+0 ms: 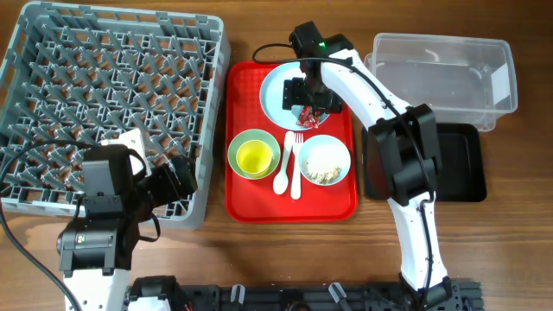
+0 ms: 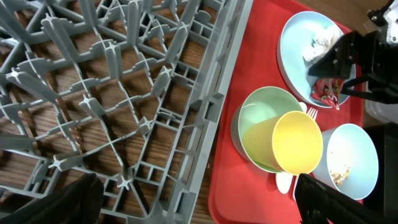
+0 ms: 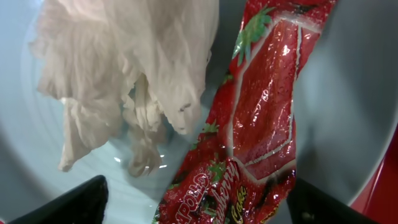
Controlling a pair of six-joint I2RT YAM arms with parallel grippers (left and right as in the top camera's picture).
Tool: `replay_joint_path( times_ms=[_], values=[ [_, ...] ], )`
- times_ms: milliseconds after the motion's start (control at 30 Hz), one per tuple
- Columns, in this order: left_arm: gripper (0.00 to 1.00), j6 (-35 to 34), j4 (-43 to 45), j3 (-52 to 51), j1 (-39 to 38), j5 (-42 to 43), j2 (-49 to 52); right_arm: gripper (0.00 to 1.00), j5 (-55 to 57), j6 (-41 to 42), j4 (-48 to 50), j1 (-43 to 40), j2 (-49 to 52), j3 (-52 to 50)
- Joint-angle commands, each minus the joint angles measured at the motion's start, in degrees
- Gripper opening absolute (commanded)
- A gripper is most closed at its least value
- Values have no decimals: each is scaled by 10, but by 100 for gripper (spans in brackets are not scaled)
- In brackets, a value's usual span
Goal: Sort waste into correct bins and load items into the dishwasher rack
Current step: 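Grasp the red wrapper and drop it into the clear bin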
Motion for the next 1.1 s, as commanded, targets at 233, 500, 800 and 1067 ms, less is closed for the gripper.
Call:
replay_joint_path(
  times_ms=[233,500,800,1067],
  values=[
    [100,-1,1,10,0,-5,-4,41,14,6,-24,5,14,1],
    [100,-1,1,10,0,-5,-4,8,8,6,-32,5,14,1],
    [100,-1,1,10,0,-5,-4,4,13,-16,-44,0,-37,3],
    [100,-1,2,10,0,-6,-4,4,29,-17,-26,-56,-181,3]
  ],
)
